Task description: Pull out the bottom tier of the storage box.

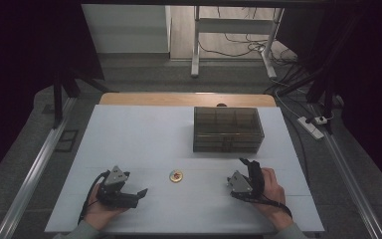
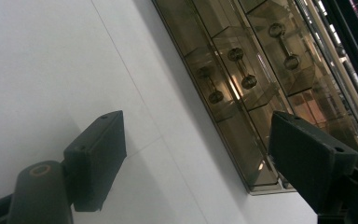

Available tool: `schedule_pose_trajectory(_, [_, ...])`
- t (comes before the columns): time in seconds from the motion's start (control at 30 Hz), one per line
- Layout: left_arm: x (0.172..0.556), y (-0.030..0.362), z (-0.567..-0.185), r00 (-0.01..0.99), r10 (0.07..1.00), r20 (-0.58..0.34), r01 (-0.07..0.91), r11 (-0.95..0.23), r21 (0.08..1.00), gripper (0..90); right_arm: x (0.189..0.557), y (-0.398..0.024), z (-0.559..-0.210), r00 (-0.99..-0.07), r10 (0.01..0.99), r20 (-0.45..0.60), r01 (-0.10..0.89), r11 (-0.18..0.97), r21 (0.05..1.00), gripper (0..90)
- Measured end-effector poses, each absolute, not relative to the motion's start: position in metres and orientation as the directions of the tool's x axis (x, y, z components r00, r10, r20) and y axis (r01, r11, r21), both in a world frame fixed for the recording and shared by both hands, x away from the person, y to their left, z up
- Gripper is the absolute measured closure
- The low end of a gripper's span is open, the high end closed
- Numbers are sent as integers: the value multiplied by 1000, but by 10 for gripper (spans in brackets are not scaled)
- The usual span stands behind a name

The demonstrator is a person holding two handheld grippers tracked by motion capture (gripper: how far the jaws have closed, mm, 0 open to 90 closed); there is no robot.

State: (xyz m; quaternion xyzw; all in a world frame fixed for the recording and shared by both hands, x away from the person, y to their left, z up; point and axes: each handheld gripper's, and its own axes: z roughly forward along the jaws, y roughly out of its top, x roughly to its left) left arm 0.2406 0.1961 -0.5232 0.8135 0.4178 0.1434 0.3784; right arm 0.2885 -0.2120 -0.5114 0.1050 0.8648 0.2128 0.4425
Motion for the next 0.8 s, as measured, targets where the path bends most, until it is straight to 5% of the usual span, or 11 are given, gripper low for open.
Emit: schedule_pose_trajectory(0.8, [241, 196, -524, 611, 787, -82, 572, -368, 733, 105, 297, -205, -518, -539, 295, -789, -35, 928, 371, 236])
